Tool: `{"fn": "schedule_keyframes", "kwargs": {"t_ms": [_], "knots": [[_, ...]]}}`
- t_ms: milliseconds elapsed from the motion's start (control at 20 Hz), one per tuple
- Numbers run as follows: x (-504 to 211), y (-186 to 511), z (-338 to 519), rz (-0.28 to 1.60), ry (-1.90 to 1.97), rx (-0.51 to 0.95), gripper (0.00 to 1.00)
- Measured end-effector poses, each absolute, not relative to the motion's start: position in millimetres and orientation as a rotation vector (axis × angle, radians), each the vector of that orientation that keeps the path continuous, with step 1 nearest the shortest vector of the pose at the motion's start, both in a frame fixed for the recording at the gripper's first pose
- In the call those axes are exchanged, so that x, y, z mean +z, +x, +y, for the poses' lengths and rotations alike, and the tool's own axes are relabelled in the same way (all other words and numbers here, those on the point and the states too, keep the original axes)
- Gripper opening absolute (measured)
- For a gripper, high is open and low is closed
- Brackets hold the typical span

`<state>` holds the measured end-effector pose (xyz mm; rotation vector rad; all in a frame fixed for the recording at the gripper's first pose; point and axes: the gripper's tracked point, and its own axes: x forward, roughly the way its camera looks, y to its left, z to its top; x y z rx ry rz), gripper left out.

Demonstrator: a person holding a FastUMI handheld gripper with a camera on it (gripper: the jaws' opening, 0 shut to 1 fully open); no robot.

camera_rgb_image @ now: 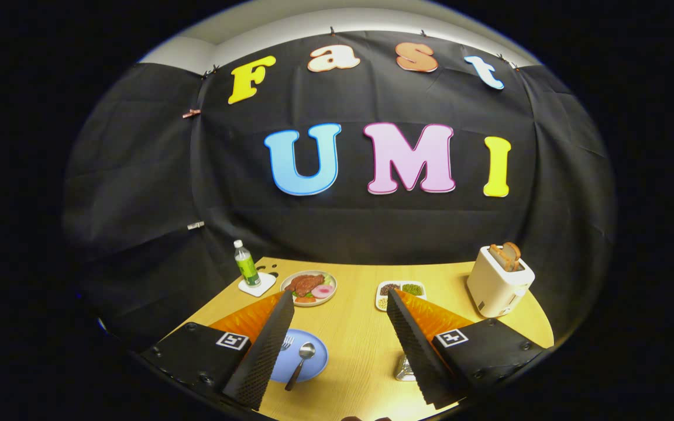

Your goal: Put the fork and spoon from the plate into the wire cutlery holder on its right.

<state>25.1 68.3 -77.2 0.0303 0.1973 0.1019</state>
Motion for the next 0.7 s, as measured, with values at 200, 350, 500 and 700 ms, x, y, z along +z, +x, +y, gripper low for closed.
{"fn": "schedule_keyframes", "kwargs": {"t_ms": [200, 350, 500, 700], "knots": [[-126.0, 38.5, 108.0, 0.321, 0.022, 0.17, 0.99], [-175.3, 43.6, 132.7, 0.442, 0.003, 0.21, 0.99], [-230.1, 47.5, 145.4, 0.557, -0.034, 0.221, 1.0], [-292.2, 50.3, 161.6, 0.689, -0.094, 0.242, 1.0]]}}
